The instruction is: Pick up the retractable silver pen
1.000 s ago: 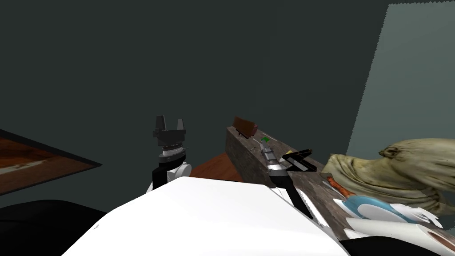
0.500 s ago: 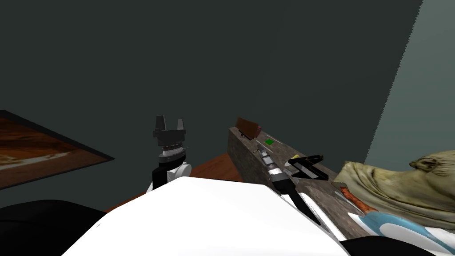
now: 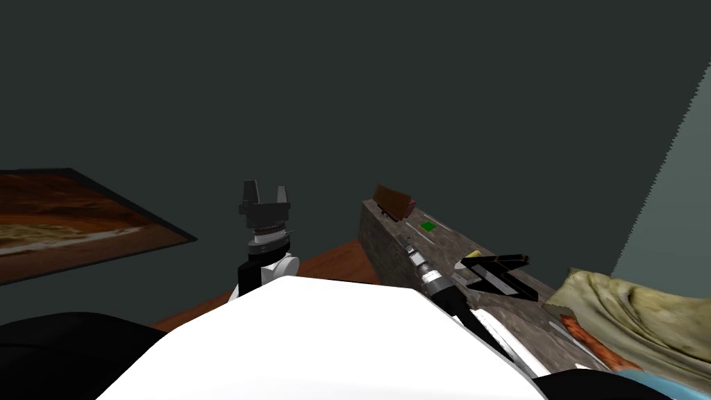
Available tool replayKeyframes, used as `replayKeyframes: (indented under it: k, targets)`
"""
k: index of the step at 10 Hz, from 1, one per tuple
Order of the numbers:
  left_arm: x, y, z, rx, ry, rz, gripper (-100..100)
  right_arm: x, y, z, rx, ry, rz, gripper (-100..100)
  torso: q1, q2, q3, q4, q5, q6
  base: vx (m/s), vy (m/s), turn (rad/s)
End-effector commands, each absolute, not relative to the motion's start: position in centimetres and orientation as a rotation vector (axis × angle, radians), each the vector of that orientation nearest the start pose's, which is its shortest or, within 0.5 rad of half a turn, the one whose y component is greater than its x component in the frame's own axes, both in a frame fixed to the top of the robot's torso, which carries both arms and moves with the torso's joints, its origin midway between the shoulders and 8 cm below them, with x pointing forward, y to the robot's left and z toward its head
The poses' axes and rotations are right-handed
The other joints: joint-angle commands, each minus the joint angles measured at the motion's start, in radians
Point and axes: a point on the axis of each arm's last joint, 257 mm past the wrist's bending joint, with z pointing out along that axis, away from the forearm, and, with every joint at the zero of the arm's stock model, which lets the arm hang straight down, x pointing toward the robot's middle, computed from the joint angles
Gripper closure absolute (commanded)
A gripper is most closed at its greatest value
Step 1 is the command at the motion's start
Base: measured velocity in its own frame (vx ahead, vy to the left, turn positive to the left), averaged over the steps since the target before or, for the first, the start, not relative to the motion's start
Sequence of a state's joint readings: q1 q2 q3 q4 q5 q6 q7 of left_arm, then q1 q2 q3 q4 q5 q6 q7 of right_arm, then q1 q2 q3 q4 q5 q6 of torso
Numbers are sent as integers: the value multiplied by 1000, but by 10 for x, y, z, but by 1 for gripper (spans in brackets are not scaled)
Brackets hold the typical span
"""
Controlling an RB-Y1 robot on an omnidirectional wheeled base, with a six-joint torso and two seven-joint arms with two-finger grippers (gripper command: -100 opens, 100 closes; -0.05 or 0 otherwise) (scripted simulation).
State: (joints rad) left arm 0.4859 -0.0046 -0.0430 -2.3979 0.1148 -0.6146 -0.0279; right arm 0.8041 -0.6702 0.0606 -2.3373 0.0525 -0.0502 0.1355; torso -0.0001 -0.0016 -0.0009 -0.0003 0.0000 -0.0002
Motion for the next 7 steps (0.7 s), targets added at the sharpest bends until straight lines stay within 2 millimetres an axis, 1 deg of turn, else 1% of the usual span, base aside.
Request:
replayKeyframes:
  k: [1, 3, 4, 5, 6, 7]
  targets:
    - [294, 274, 96, -531, 367, -1442, 0, 316, -267, -193, 515, 1747, 795, -100, 0, 0, 0, 0, 0, 0, 23, -2, 109]
    - [294, 274, 96, -531, 367, -1442, 0, 314, -266, -195, 482, 1773, 789, -100, 0, 0, 0, 0, 0, 1, 6, 2, -13]
    - [294, 274, 96, -531, 367, -1442, 0, 297, -270, -218, 486, 1867, 730, -100, 0, 1, 1, 0, 0, 1, 13, 6, 256]
    - [294, 274, 96, -531, 367, -1442, 0, 296, -269, -220, 453, 1891, 724, -100, 0, 1, 0, 0, 0, 0, 18, -5, 114]
    - [294, 274, 96, -531, 367, -1442, 0, 295, -269, -221, 437, 1902, 721, -100, 0, 0, 0, 0, 0, 1, 10, -5, -24]
    - [294, 274, 96, -531, 367, -1442, 0, 278, -273, -242, 436, 1990, 662, -100, 0, 1, 0, 0, 0, 1, 22, 3, 203]
